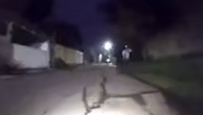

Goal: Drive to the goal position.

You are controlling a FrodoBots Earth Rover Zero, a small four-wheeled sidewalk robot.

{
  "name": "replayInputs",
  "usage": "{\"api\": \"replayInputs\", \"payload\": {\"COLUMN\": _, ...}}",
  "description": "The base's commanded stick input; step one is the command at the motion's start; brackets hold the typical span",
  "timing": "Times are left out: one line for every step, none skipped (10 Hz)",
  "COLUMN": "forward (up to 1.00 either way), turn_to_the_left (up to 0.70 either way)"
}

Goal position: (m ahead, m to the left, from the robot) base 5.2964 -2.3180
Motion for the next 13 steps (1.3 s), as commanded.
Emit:
{"api": "replayInputs", "payload": {"forward": 0.50, "turn_to_the_left": 0.00}}
{"api": "replayInputs", "payload": {"forward": 0.50, "turn_to_the_left": -0.35}}
{"api": "replayInputs", "payload": {"forward": 0.50, "turn_to_the_left": -0.50}}
{"api": "replayInputs", "payload": {"forward": 0.50, "turn_to_the_left": -0.50}}
{"api": "replayInputs", "payload": {"forward": 0.50, "turn_to_the_left": -0.50}}
{"api": "replayInputs", "payload": {"forward": 0.50, "turn_to_the_left": -0.13}}
{"api": "replayInputs", "payload": {"forward": 0.50, "turn_to_the_left": -0.01}}
{"api": "replayInputs", "payload": {"forward": 0.50, "turn_to_the_left": 0.00}}
{"api": "replayInputs", "payload": {"forward": 0.50, "turn_to_the_left": 0.00}}
{"api": "replayInputs", "payload": {"forward": 0.50, "turn_to_the_left": 0.00}}
{"api": "replayInputs", "payload": {"forward": 0.50, "turn_to_the_left": 0.00}}
{"api": "replayInputs", "payload": {"forward": 0.50, "turn_to_the_left": 0.00}}
{"api": "replayInputs", "payload": {"forward": 0.50, "turn_to_the_left": 0.00}}
